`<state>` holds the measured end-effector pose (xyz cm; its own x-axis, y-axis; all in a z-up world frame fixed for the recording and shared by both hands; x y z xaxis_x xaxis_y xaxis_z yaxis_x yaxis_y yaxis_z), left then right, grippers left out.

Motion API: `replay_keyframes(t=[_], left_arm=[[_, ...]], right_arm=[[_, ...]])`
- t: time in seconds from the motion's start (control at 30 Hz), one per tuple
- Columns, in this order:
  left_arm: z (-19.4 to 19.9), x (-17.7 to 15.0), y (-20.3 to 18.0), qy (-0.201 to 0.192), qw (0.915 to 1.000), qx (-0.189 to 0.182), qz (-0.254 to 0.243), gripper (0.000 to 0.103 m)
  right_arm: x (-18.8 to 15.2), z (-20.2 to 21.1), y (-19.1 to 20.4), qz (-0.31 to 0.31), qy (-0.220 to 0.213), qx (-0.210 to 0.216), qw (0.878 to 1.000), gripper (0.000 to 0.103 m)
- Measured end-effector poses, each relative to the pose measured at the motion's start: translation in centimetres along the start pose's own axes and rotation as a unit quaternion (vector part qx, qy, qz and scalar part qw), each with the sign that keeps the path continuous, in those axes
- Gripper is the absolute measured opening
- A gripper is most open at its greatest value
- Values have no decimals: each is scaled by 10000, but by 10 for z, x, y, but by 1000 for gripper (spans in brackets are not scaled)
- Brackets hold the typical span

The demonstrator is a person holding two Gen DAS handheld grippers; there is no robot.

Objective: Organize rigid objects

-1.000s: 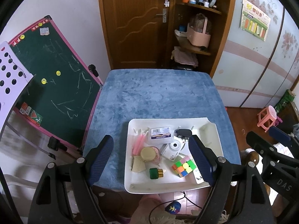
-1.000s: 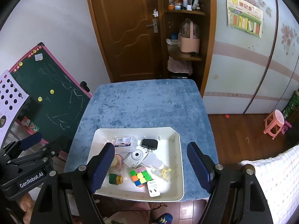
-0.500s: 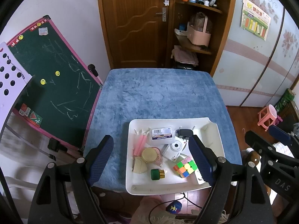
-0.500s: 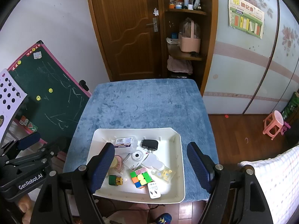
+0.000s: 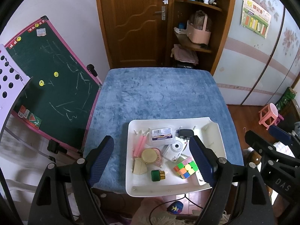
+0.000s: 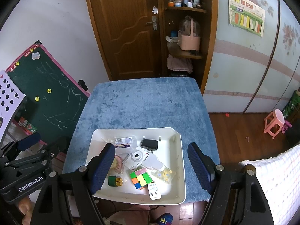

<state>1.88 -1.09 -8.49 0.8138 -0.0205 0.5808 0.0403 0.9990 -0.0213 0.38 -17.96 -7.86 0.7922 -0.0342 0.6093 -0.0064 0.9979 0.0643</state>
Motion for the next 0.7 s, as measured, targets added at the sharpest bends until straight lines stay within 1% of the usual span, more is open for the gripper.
replay_keyframes(t=[0.7], left_arm=[[-2,-1,-1,41,10000,-10,-19,85]], right_arm=[[1,-1,-1,5,9,-1,10000,80]])
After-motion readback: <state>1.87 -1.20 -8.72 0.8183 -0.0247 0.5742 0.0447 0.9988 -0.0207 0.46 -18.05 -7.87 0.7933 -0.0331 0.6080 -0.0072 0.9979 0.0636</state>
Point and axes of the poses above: each gripper's, at about its wrist camera, not at the fingertips, and z roughly against the way its jaws point, y to its left, x to its top, the point moved 8 cm from there along -z, roughly the way its jaws point, and after that the axes turned 1 degree about y, right-handed, at the moved point
